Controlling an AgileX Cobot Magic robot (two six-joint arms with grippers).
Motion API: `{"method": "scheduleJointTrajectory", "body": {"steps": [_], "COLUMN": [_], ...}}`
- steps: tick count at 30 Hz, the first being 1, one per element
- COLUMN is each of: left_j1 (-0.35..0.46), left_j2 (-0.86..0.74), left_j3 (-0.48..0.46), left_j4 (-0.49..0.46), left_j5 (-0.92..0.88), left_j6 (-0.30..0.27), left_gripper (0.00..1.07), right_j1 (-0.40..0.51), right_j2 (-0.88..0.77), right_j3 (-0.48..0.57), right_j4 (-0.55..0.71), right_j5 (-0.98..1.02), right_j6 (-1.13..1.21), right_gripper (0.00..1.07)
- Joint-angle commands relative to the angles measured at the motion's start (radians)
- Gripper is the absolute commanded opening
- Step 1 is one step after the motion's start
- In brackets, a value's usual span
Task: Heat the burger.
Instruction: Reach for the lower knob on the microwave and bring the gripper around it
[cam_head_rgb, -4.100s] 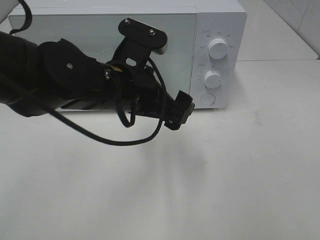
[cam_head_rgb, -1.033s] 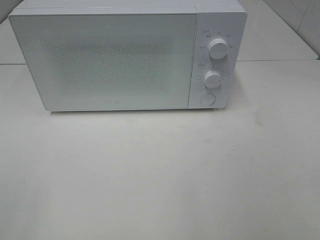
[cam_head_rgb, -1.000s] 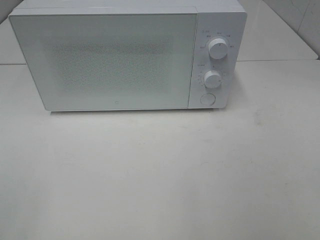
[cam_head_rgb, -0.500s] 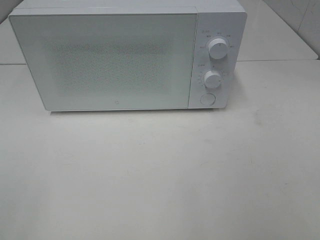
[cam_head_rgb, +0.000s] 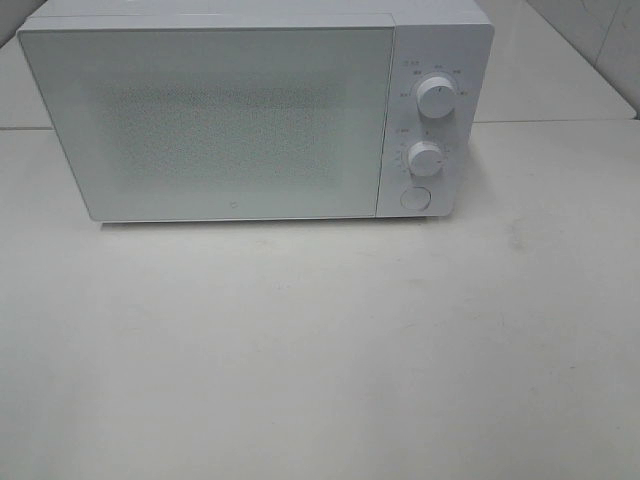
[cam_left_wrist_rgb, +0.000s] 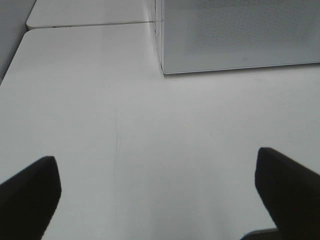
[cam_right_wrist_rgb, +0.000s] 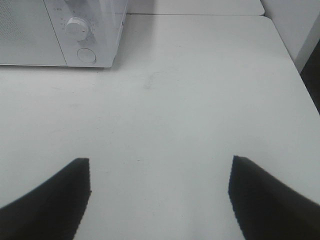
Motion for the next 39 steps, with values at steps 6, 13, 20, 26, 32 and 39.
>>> {"method": "scheduleJointTrajectory", "body": {"steps": [6,13,20,26,32,39], "left_j1": [0.002,0.002,0.002,0.002,0.002,0.002], "left_j2": [-0.016,-0.016,-0.016,-0.016,-0.016,-0.016], "left_j3": [0.003,0.003,0.003,0.003,0.003,0.003], "left_j4": [-0.008,-0.008,-0.008,-0.008,-0.008,-0.008], "left_j5": [-0.002,-0.002,-0.002,-0.002,-0.002,-0.002], "left_j6": [0.003,0.003,0.003,0.003,0.003,0.003], "left_gripper": [0.98,0.98,0.98,0.98,0.98,0.98], "right_j1": [-0.007,-0.007,-0.007,-0.007,-0.007,-0.007], "right_j2": [-0.030,-0.030,-0.030,0.023,0.125,0.259], "right_j3": [0.000,0.000,0.000,-0.034,-0.035,-0.035], "right_j4": [-0.001,-0.001,0.000,0.026,0.052,0.052], "right_j5": [0.002,0.002,-0.001,-0.034,-0.169,-0.332], "right_j6": [-0.006,-0.006,-0.005,-0.002,-0.002,-0.002], "right_gripper": [0.76,0.76,0.76,0.76,0.76,0.76]}}
